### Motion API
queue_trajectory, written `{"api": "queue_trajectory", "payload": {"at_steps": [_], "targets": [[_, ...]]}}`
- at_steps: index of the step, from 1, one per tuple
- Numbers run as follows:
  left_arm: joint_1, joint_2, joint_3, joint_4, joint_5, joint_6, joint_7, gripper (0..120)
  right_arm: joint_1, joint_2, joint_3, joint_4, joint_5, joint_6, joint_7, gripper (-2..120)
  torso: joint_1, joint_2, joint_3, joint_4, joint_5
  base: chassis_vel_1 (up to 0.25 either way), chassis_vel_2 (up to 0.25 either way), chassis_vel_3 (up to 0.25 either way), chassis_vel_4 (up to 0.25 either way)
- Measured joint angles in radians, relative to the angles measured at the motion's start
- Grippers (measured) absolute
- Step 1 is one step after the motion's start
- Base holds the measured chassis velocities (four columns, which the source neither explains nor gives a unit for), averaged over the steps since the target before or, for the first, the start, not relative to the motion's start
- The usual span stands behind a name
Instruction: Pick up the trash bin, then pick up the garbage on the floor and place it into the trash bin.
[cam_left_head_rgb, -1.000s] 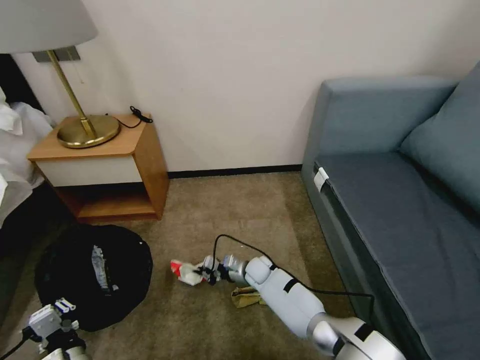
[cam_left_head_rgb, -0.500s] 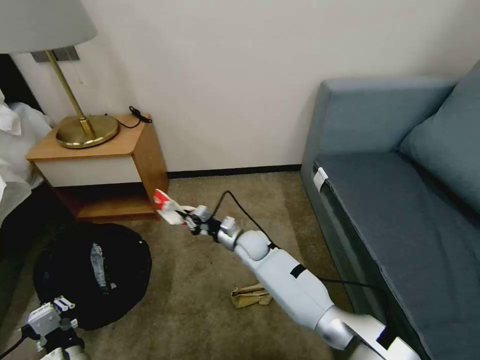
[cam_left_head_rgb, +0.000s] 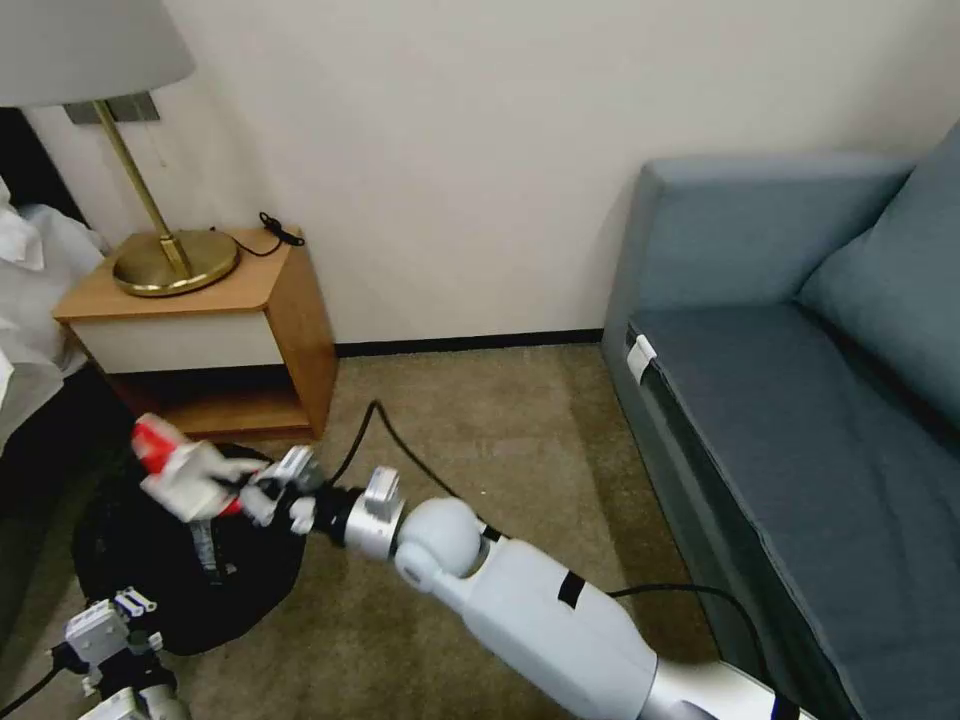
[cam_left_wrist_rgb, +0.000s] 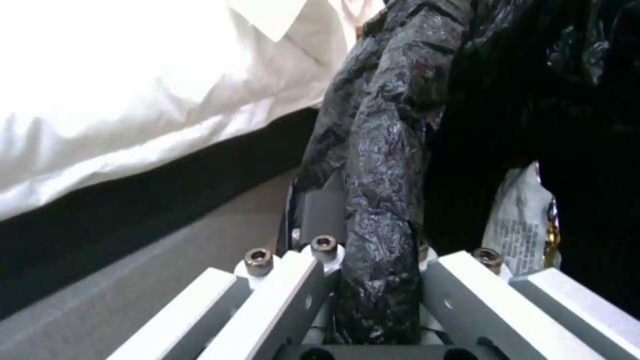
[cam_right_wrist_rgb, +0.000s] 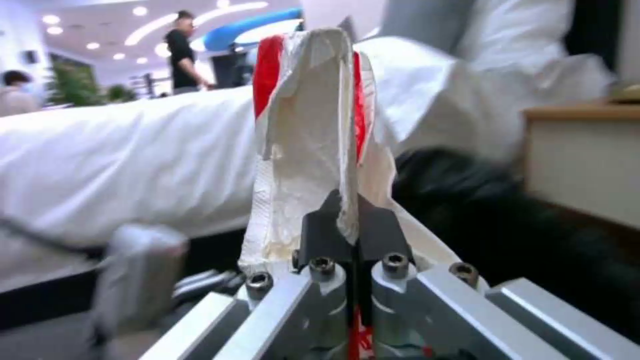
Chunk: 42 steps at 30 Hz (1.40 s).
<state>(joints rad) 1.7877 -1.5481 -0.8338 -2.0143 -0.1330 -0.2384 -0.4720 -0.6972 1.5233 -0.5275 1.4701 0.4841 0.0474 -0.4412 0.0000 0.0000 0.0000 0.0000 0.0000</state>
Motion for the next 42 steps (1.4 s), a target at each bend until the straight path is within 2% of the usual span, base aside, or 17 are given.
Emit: {"api": "queue_trajectory", "payload": {"at_steps": [5, 14, 18, 22, 29, 30, 32, 33, 36, 37, 41, 42], "targets": [[0.01, -0.008, 0.001, -0.027, 0.0, 0.003, 0.002, 3, 0.019, 0.013, -0.033, -0.083, -0.042, 0.015, -0.01, 0, 0.0, 0.0, 0.0, 0.0, 0.0001, 0.0, 0.0, 0.0, 0.0], [0.037, -0.03, 0.001, -0.05, 0.013, -0.02, 0.017, 3, 0.058, 0.077, -0.054, -0.25, -0.12, 0.053, 0.084, 0, 0.0, 0.0, 0.0, 0.0001, -0.0001, 0.0, 0.0, 0.0, 0.0], [0.045, -0.043, 0.002, -0.06, 0.02, -0.029, 0.017, 3, 0.061, 0.084, -0.057, -0.278, -0.15, 0.064, 0.124, 0, 0.0, 0.0, 0.0, 0.0, -0.0001, 0.0, 0.0, 0.0, 0.0], [0.049, -0.052, 0.003, -0.062, 0.024, -0.037, 0.017, 3, 0.056, 0.084, -0.069, -0.28, -0.179, 0.065, 0.15, 11, 0.0, 0.0, 0.0, 0.0, 0.0, 0.0, 0.0, 0.0, 0.0], [0.049, -0.051, -0.003, -0.062, 0.023, -0.044, 0.018, 3, 0.038, 0.084, -0.073, -0.271, -0.214, 0.058, 0.194, 41, 0.0, 0.0, 0.0, 0.0, 0.0, 0.0, 0.0, 0.0, 0.0], [0.049, -0.051, -0.003, -0.062, 0.023, -0.044, 0.018, 3, 0.038, 0.084, -0.073, -0.271, -0.214, 0.058, 0.194, 41, 0.0, 0.0, 0.0, 0.0, 0.0, 0.0, 0.0, 0.0, 0.0], [0.049, -0.051, -0.003, -0.062, 0.022, -0.044, 0.017, 3, 0.037, 0.084, -0.068, -0.265, -0.22, 0.055, 0.205, 51, 0.0, 0.0, 0.0, 0.0, 0.0, 0.0, 0.0, 0.0, 0.0], [0.049, -0.051, -0.003, -0.062, 0.022, -0.044, 0.017, 3, 0.037, 0.084, -0.068, -0.265, -0.22, 0.055, 0.205, 51, 0.0, 0.0, 0.0, 0.0, 0.0, 0.0, 0.0, 0.0, 0.0], [0.049, -0.054, -0.001, -0.062, 0.022, -0.044, 0.017, 3, 0.039, 0.078, -0.056, -0.259, -0.23, 0.053, 0.213, 66, 0.0, 0.0, 0.0, 0.0001, 0.0, 0.0, 0.0, 0.0, 0.0], [0.049, -0.054, -0.001, -0.062, 0.022, -0.044, 0.017, 3, 0.039, 0.078, -0.056, -0.259, -0.23, 0.053, 0.213, 66, 0.0, 0.0, 0.0, 0.0001, 0.0, 0.0, 0.0, 0.0, 0.0], [0.045, -0.051, 0.0, -0.055, 0.023, -0.045, 0.016, 3, 0.036, 0.059, -0.033, -0.241, -0.219, 0.055, 0.213, 85, 0.0, 0.0, 0.0, 0.0, 0.0, 0.0, 0.0, 0.0, 0.0], [0.045, -0.051, 0.0, -0.055, 0.023, -0.045, 0.016, 3, 0.036, 0.059, -0.033, -0.241, -0.219, 0.055, 0.213, 85, 0.0, 0.0, 0.0, 0.0, 0.0, 0.0, 0.0, 0.0, 0.0]]}}
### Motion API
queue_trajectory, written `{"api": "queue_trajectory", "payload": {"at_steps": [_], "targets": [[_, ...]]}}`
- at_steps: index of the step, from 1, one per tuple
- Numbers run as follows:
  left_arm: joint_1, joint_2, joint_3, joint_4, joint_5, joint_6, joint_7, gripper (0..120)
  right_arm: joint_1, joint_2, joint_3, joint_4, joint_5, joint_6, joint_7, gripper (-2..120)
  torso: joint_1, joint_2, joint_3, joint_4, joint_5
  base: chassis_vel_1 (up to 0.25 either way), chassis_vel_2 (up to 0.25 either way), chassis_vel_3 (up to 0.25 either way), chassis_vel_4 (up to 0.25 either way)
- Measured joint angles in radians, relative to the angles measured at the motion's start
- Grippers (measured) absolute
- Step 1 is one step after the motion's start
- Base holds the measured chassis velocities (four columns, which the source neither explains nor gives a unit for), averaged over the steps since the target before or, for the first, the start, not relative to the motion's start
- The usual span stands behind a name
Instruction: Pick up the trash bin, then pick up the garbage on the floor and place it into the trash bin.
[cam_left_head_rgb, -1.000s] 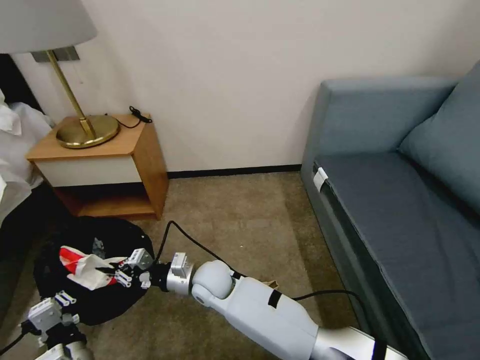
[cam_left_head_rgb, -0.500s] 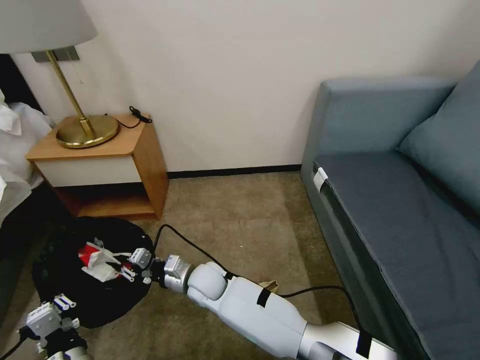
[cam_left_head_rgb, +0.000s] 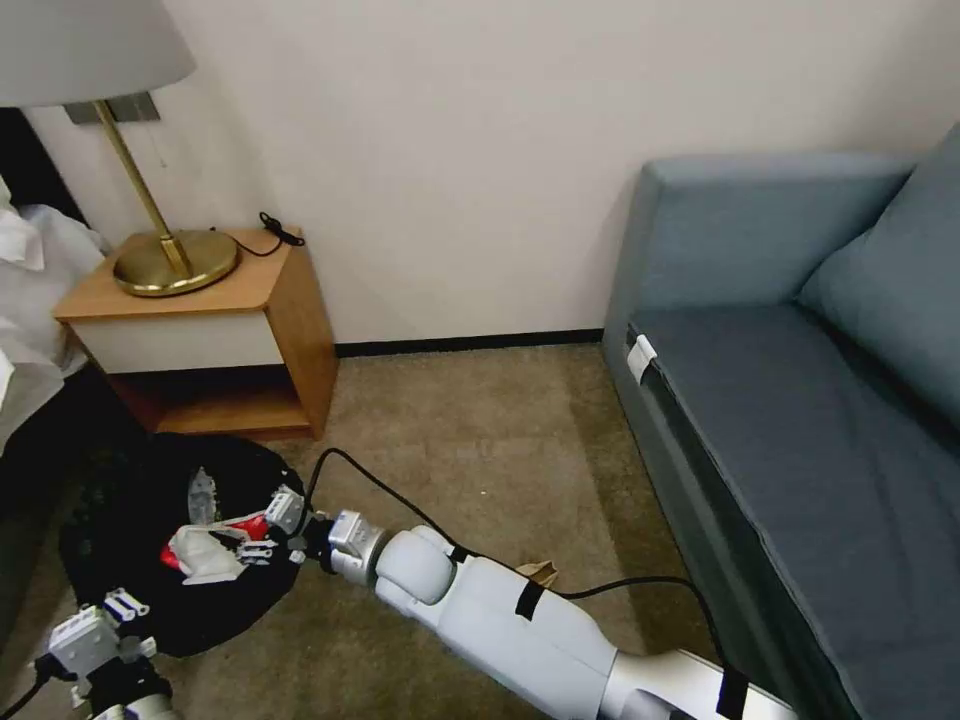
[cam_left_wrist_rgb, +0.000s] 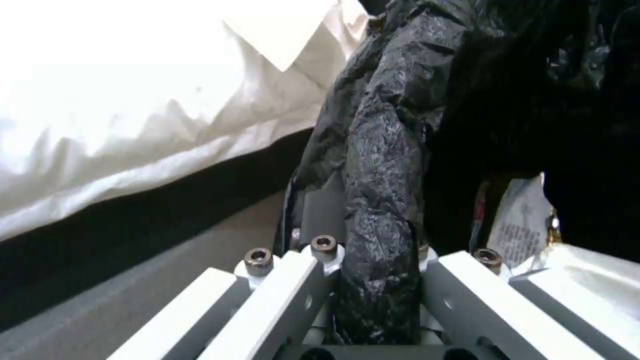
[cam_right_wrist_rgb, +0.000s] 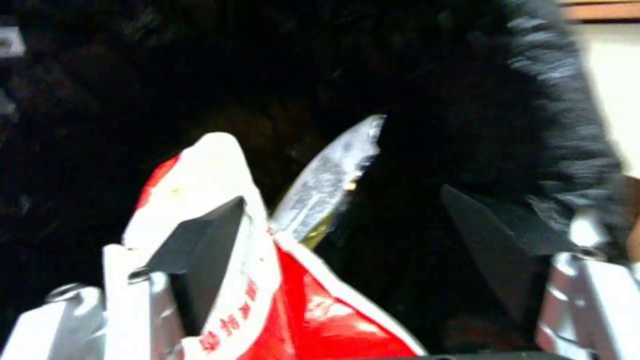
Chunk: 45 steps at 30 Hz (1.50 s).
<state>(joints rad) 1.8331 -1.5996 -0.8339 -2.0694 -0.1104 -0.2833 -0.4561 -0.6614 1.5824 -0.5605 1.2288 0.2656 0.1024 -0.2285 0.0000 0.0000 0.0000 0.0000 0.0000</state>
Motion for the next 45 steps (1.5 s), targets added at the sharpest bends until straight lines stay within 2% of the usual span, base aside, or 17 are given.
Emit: {"api": "queue_trajectory", "payload": {"at_steps": [4, 13, 17, 18, 21, 22, 27, 28, 32, 35, 38, 45], "targets": [[-0.003, 0.006, -0.001, 0.009, 0.0, -0.001, 0.0, 3, -0.011, -0.018, 0.021, 0.018, 0.024, 0.003, -0.006, 98, 0.0, 0.0, 0.0, 0.0, 0.0001, 0.0, 0.0, 0.0, 0.0], [-0.01, 0.016, -0.004, 0.02, -0.012, -0.002, -0.002, 3, -0.037, -0.102, 0.077, 0.086, 0.042, 0.006, -0.006, 100, 0.0, 0.0, 0.0, 0.0, 0.0002, 0.0, 0.0, 0.0, 0.0], [-0.012, 0.024, -0.007, 0.029, -0.024, -0.002, -0.002, 3, -0.049, -0.194, 0.098, 0.131, 0.055, 0.004, -0.016, 100, 0.0, 0.0, 0.0, -0.0001, 0.0002, 0.0, 0.0, 0.0, 0.0], [-0.012, 0.024, -0.007, 0.029, -0.024, -0.002, -0.002, 3, -0.049, -0.194, 0.098, 0.131, 0.055, 0.004, -0.016, 100, 0.0, 0.0, 0.0, -0.0001, 0.0002, 0.0, 0.0, 0.0, 0.0], [-0.014, 0.032, -0.012, 0.044, -0.03, -0.002, -0.002, 3, -0.068, -0.275, 0.122, 0.154, 0.049, -0.002, -0.042, 100, 0.0, 0.0, 0.0, -0.0001, 0.0002, 0.0, 0.0, 0.0, 0.0], [-0.014, 0.032, -0.012, 0.044, -0.03, -0.002, -0.002, 3, -0.068, -0.275, 0.122, 0.154, 0.049, -0.002, -0.042, 100, 0.0, 0.0, 0.0, -0.0001, 0.0002, 0.0, 0.0, 0.0, 0.0], [-0.017, 0.052, -0.017, 0.074, -0.03, -0.008, -0.004, 3, -0.111, -0.376, 0.175, 0.173, -0.004, -0.069, -0.117, 100, 0.0, 0.0, 0.0, -0.0001, 0.0004, 0.0, 0.0, 0.0, 0.0], [-0.017, 0.052, -0.017, 0.074, -0.03, -0.008, -0.004, 3, -0.111, -0.376, 0.175, 0.173, -0.004, -0.069, -0.117, 100, 0.0, 0.0, 0.0, -0.0001, 0.0004, 0.0, 0.0, 0.0, 0.0], [-0.023, 0.084, -0.029, 0.102, -0.032, -0.01, -0.004, 3, -0.133, -0.432, 0.212, 0.173, -0.108, -0.116, -0.228, 100, 0.0, 0.0, 0.0, 0.0, 0.0003, 0.0, 0.0, 0.0, 0.0], [-0.026, 0.091, -0.031, 0.107, -0.033, -0.01, -0.004, 3, -0.137, -0.44, 0.217, 0.17, -0.126, -0.124, -0.243, 100, 0.0, 0.0, 0.0, 0.0, 0.0003, 0.0, 0.0, 0.0, 0.0], [-0.04, 0.118, -0.039, 0.125, -0.044, -0.006, -0.002, 3, -0.154, -0.468, 0.222, 0.155, -0.174, -0.138, -0.285, 100, 0.0, 0.0, 0.0, -0.0002, 0.0001, 0.0, 0.0, 0.0, 0.0], [-0.044, 0.13, -0.041, 0.141, -0.052, -0.003, 0.003, 3, -0.179, -0.489, 0.222, 0.143, -0.221, -0.144, -0.326, 100, 0.0, 0.0, 0.0, 0.0, 0.0001, 0.0, 0.0, 0.0, 0.0]]}}
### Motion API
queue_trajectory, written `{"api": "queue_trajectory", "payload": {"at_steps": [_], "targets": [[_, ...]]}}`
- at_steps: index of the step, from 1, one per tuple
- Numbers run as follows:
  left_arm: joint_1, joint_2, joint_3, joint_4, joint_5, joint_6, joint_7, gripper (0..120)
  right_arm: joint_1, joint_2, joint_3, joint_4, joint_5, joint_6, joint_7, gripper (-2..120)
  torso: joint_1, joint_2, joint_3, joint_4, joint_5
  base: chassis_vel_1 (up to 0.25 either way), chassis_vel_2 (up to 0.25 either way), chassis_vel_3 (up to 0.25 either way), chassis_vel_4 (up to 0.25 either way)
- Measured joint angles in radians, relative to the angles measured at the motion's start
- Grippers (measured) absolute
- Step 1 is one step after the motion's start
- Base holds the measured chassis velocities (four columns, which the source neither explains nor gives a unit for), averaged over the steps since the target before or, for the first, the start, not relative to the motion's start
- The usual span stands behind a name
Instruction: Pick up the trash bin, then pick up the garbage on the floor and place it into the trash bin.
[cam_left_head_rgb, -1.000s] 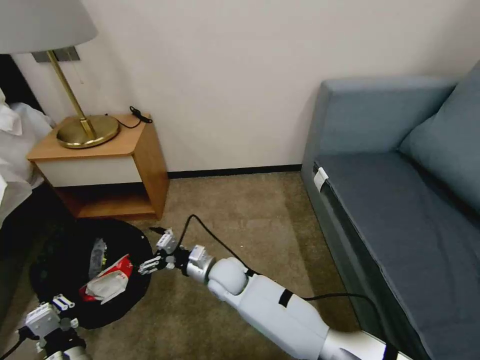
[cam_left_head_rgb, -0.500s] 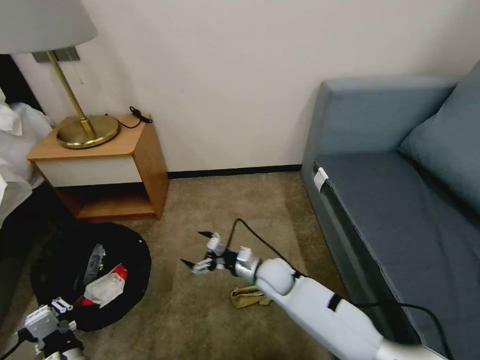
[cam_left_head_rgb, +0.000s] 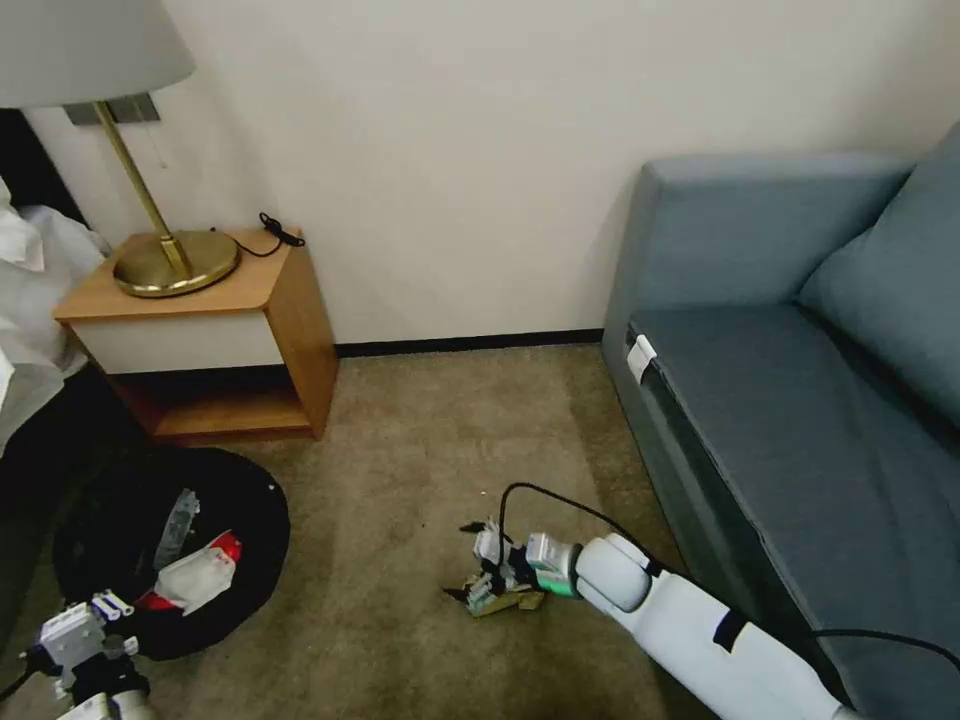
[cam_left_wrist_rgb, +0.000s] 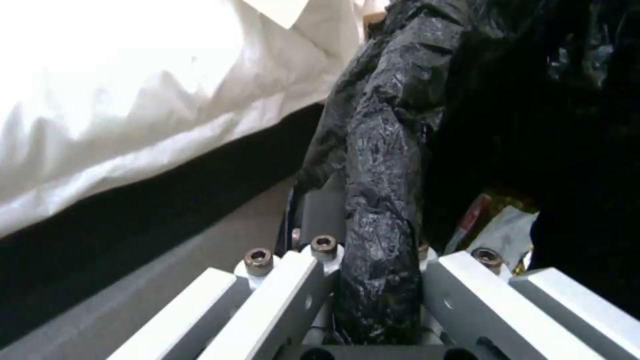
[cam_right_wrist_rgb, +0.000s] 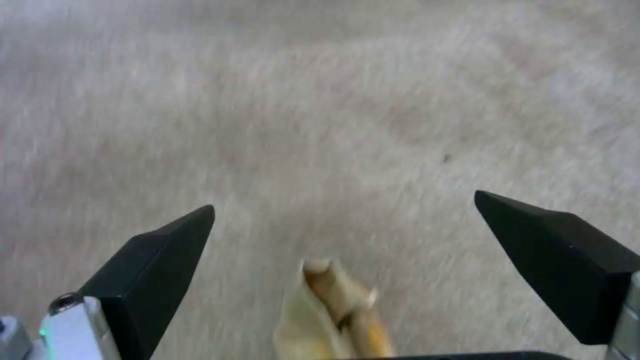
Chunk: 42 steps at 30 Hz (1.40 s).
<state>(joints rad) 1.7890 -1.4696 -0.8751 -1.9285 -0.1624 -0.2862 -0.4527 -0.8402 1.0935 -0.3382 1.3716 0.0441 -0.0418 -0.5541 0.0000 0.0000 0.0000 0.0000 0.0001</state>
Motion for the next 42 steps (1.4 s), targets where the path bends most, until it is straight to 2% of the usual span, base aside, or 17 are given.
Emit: {"api": "queue_trajectory", "payload": {"at_steps": [3, 11, 19, 26, 27, 30, 31, 35, 37, 41, 42], "targets": [[-0.001, -0.001, 0.001, 0.018, 0.0, -0.008, 0.001, 3, -0.011, 0.002, 0.012, -0.036, -0.073, 0.027, -0.021, 100, 0.0, 0.0, 0.0, 0.0001, 0.0, 0.0, 0.0, 0.0, 0.0], [0.0, -0.009, 0.003, 0.032, 0.002, -0.028, 0.001, 3, -0.019, 0.009, 0.03, -0.139, -0.166, 0.076, -0.03, 100, 0.0, 0.0, 0.0, 0.0, -0.0001, 0.0, 0.0, 0.0, 0.0], [0.0, -0.016, 0.006, 0.034, 0.003, -0.036, 0.001, 3, -0.012, 0.03, 0.063, -0.222, -0.173, 0.104, -0.042, 98, 0.0, 0.0, 0.0, 0.0, 0.0, 0.0, 0.0, 0.0, 0.0], [0.003, -0.02, 0.007, 0.032, 0.004, -0.041, 0.002, 3, 0.008, 0.047, 0.095, -0.299, -0.18, 0.127, -0.074, 73, 0.0, 0.0, 0.0, 0.0001, -0.0001, 0.0, 0.0, 0.0, 0.0], [0.003, -0.02, 0.007, 0.032, 0.004, -0.041, 0.002, 3, 0.008, 0.047, 0.095, -0.299, -0.18, 0.127, -0.074, 73, 0.0, 0.0, 0.0, 0.0001, -0.0001, 0.0, 0.0, 0.0, 0.0], [0.003, -0.021, 0.007, 0.028, 0.004, -0.041, 0.002, 3, 0.005, 0.047, 0.101, -0.31, -0.186, 0.14, -0.086, 57, 0.0, 0.0, 0.0, 0.0, -0.0001, 0.0, 0.0, 0.0, 0.0], [0.003, -0.021, 0.007, 0.028, 0.004, -0.041, 0.002, 3, 0.005, 0.047, 0.101, -0.31, -0.186, 0.14, -0.086, 57, 0.0, 0.0, 0.0, 0.0, -0.0001, 0.0, 0.0, 0.0, 0.0], [0.003, -0.022, 0.007, 0.027, 0.006, -0.042, 0.002, 3, 0.001, 0.051, 0.105, -0.315, -0.189, 0.148, -0.089, 39, 0.0, 0.0, 0.0, 0.0, -0.0001, 0.0, 0.0, 0.0, 0.0], [0.003, -0.023, 0.007, 0.027, 0.006, -0.042, 0.002, 3, 0.0, 0.051, 0.107, -0.315, -0.189, 0.149, -0.09, 36, 0.0, 0.0, 0.0, 0.0001, -0.0002, 0.0, 0.0, 0.0, 0.0], [0.005, -0.022, 0.006, 0.025, 0.006, -0.044, 0.002, 3, -0.002, 0.054, 0.113, -0.319, -0.192, 0.158, -0.093, 17, 0.0, 0.0, 0.0, 0.0, -0.0001, 0.0, 0.0, 0.0, 0.0], [0.005, -0.022, 0.006, 0.025, 0.006, -0.044, 0.002, 3, -0.002, 0.054, 0.113, -0.319, -0.192, 0.158, -0.093, 17, 0.0, 0.0, 0.0, 0.0, -0.0001, 0.0, 0.0, 0.0, 0.0]]}}
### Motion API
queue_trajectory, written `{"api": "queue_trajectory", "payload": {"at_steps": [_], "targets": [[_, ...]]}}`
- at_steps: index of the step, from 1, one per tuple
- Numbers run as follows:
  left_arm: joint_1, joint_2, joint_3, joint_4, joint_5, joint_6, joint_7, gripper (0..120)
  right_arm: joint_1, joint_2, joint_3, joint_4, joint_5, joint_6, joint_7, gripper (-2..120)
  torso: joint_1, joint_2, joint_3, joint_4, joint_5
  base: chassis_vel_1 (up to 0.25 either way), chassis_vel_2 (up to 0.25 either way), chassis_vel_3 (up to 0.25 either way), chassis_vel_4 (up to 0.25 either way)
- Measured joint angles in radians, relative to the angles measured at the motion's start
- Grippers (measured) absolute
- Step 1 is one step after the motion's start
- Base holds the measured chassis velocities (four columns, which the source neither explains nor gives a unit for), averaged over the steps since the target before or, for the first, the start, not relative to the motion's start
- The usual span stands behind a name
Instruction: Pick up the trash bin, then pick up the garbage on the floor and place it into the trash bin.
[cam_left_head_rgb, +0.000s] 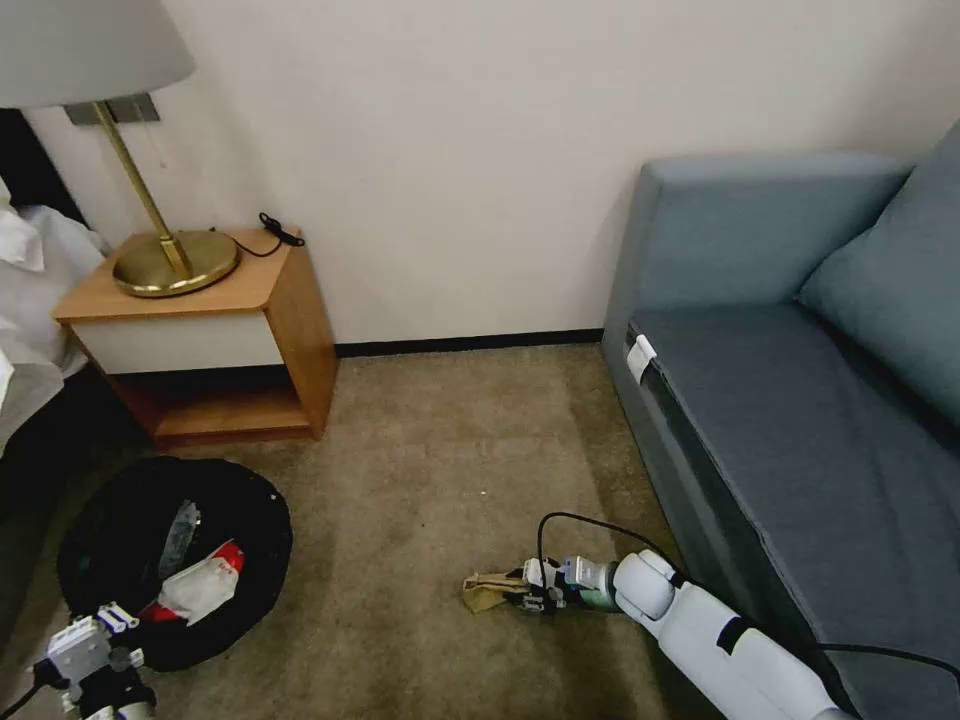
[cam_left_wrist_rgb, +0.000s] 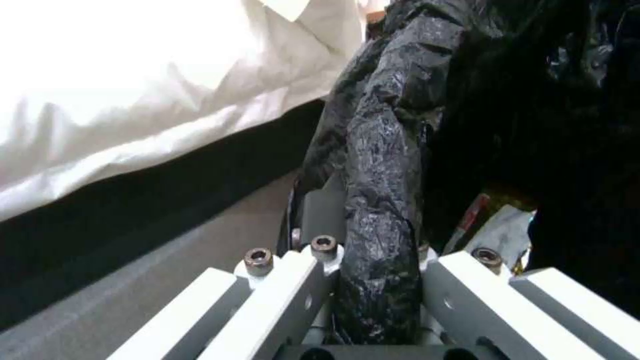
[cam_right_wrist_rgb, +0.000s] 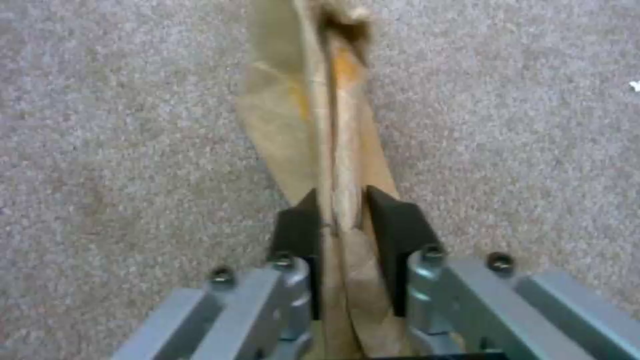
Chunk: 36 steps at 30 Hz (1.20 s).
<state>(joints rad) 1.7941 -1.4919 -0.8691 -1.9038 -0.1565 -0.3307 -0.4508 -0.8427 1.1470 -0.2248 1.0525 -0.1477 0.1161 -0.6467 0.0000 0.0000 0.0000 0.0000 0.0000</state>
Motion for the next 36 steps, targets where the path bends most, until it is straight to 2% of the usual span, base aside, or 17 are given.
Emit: {"api": "queue_trajectory", "payload": {"at_steps": [4, 18, 22, 31, 36], "targets": [[0.001, 0.0, -0.001, 0.0, 0.0, -0.004, 0.0, 3, -0.005, 0.002, 0.004, -0.001, -0.002, 0.005, -0.001, 1, 0.0, 0.0, 0.0, 0.0, 0.0, 0.0, 0.0, 0.0, 0.0], [0.009, -0.009, 0.008, 0.006, 0.011, -0.018, 0.0, 3, 0.0, 0.021, 0.049, 0.004, 0.022, 0.026, -0.028, 1, 0.0, 0.0, 0.0, 0.0, 0.0, 0.0, 0.0, 0.0, 0.0], [0.014, -0.015, 0.012, 0.009, 0.019, -0.027, -0.003, 3, 0.01, 0.024, 0.051, 0.031, 0.08, 0.024, -0.027, 1, 0.0, 0.0, 0.0, 0.0, 0.0, 0.0, 0.0, 0.0, 0.0], [0.023, -0.029, 0.023, 0.016, 0.041, -0.039, -0.006, 3, 0.033, 0.032, 0.025, 0.207, 0.282, -0.013, -0.003, 1, 0.0, 0.0, 0.0, 0.0, -0.0001, 0.0, 0.0, 0.0, 0.0], [0.023, -0.04, 0.028, 0.007, 0.053, -0.039, -0.006, 3, 0.071, 0.071, -0.042, 0.349, 0.471, -0.027, 0.094, 1, 0.0, 0.0, 0.0, 0.0001, 0.0, 0.0, 0.0, 0.0, 0.0]]}}
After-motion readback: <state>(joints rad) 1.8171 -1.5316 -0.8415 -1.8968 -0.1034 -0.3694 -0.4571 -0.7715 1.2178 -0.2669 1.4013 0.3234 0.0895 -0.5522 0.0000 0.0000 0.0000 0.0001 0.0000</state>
